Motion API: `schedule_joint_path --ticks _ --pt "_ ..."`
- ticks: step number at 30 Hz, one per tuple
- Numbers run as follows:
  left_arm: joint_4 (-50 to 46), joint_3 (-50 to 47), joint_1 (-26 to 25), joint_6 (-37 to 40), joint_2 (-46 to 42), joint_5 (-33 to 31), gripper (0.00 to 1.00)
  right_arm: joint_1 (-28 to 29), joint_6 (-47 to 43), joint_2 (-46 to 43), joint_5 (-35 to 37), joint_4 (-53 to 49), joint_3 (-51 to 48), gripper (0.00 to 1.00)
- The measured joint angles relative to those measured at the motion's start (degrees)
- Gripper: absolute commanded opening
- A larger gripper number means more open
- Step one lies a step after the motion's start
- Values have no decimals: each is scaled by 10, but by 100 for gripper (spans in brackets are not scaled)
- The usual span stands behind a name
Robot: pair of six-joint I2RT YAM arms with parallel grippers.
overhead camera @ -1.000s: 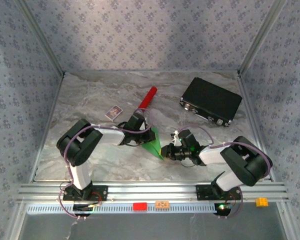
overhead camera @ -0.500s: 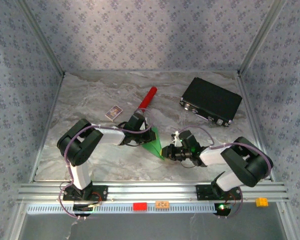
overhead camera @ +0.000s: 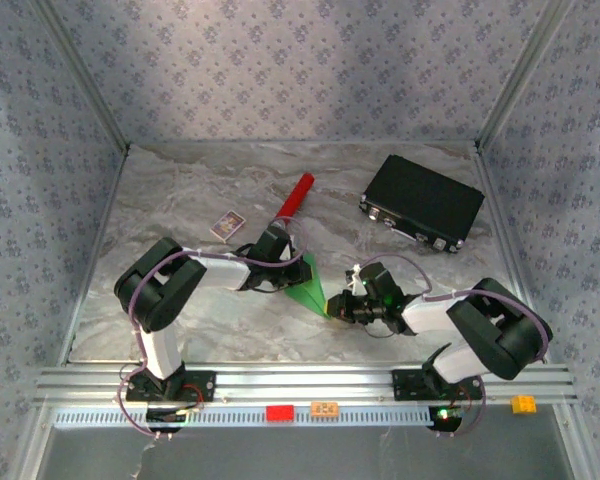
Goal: Fold a paper plane with a square sheet of paper (pick it up from the middle)
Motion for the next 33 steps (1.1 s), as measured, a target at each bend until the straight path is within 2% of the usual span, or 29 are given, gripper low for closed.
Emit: schedule_joint_path --ticks 4,8,10,14,24,31,33 --pt "0 0 0 0 0 0 10 -4 4 4 -7 14 -4 8" --pt "0 0 0 0 0 0 10 -5 8 -1 -9 15 -6 14" --pt "0 0 0 0 0 0 10 -5 7 -11 -6 2 -3 18" --pt "0 0 0 0 0 0 10 -5 1 -36 1 -45 1 19" --pt "1 0 0 0 0 1 10 -11 -9 -43 6 -82 5 10" --pt "4 0 0 0 2 4 10 -12 -9 -41 4 -81 5 8" --pt "4 0 0 0 2 4 10 -12 -9 -41 4 -82 5 11"
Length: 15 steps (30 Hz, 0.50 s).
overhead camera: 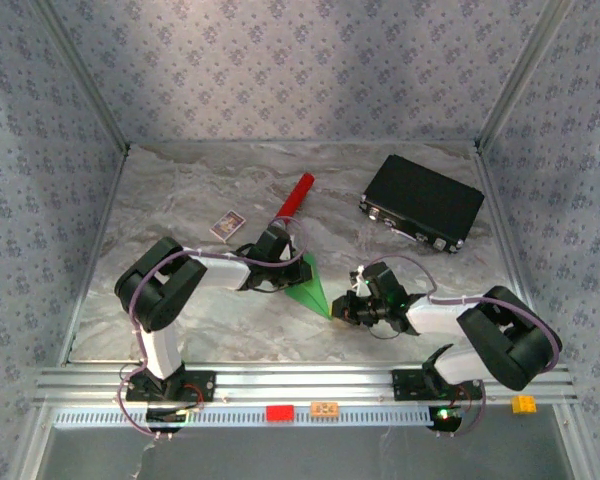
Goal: Fold a paper plane with a square sheet of paper (pick it up from the middle)
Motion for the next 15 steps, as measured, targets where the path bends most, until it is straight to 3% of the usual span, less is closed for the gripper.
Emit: schedule_joint_path --ticks 7,11,15 --pt "0 0 0 0 0 0 10 -6 -9 -50 15 -66 4 19" --pt "0 0 0 0 0 0 10 -14 -35 -97 21 -121 27 10" --pt "0 0 0 0 0 0 10 -9 -73 -88 8 -147 83 4"
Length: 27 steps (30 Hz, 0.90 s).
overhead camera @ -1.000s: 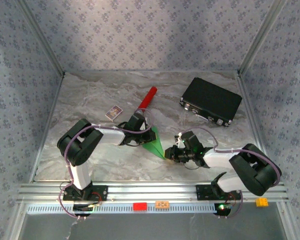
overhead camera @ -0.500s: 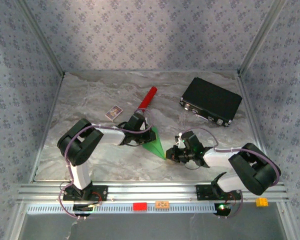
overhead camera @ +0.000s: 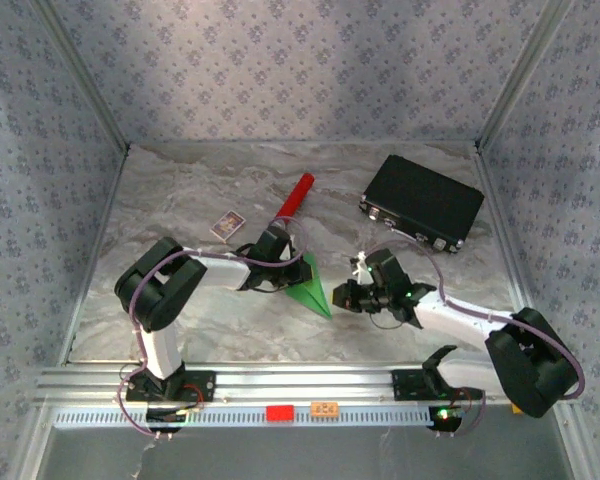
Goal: Fold a paper plane with a square sheet of paper (pick it up from the middle)
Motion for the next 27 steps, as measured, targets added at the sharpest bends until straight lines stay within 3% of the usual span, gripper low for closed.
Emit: schedule_joint_path --ticks 14,27 --pt "0 1 0 0 1 0 10 80 -67 166 9 -52 125 2" --pt "0 1 0 0 1 0 10 63 -68 182 33 -54 113 2"
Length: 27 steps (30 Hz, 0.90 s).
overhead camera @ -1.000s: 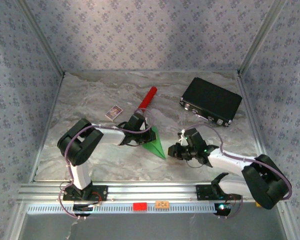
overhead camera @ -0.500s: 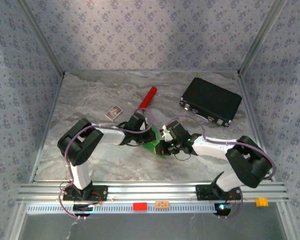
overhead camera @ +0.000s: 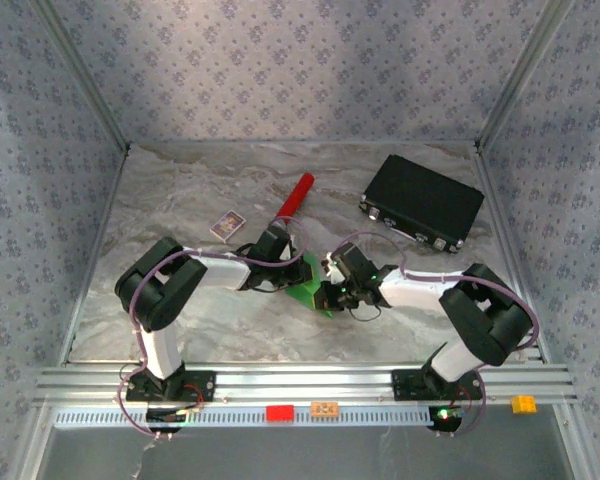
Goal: Fold a paper plane with a square sheet of paper (pick it up from the middle)
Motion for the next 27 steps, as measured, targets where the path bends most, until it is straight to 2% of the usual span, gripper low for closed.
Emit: schedule_joint_path --ticks 19,27 --pt "1 2 0 0 4 11 10 -22 46 -18 -37 158 -104 3" --pt "1 2 0 0 6 17 10 -35 51 -56 -43 167 -142 5"
